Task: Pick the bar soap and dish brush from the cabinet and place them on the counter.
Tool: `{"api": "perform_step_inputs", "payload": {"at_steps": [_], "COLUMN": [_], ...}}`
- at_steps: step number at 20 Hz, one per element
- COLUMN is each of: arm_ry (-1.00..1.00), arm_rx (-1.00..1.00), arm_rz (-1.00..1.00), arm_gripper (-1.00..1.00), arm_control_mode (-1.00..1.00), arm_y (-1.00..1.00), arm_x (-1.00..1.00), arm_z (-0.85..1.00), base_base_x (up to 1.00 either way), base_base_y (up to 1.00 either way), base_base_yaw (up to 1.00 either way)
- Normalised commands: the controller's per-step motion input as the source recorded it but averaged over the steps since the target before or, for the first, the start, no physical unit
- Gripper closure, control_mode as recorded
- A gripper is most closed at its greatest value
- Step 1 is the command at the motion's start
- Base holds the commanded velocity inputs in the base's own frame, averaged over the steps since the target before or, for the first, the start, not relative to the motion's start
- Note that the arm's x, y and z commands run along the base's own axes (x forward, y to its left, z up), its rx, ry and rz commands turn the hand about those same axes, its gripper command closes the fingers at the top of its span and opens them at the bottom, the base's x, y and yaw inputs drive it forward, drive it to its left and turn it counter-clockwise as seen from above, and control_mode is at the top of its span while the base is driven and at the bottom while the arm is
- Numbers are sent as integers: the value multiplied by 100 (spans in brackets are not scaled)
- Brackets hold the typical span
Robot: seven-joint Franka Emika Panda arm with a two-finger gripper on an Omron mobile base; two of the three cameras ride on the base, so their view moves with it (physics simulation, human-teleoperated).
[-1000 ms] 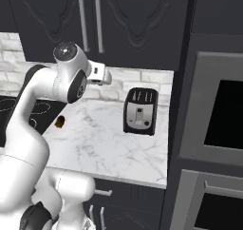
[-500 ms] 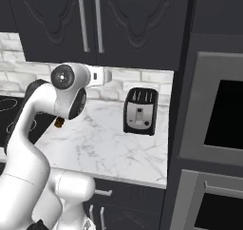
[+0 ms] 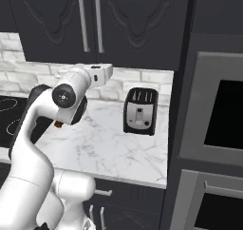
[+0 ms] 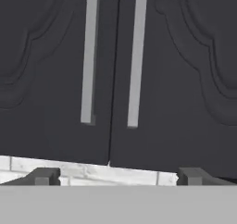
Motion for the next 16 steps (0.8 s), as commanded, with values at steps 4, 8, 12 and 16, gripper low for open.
{"api": "perform_step_inputs", "payload": {"at_steps": [4,8,12,16], "arm_ry": [-25,-19,-15,-8], "arm_rx": [0,0,0,0], "arm_rz": [0,0,0,0], "arm_gripper": [-100,-100,-100,-100], "arm_control_mode": [-100,-100,-100,-100], "arm_y": [-8,-8,-2,-1], "arm_x": [0,0,0,1], "arm_z": [31,35,33,29], "base_base_x": [0,0,0,0], "base_base_y": [0,0,0,0], "base_base_yaw": [0,0,0,0]}}
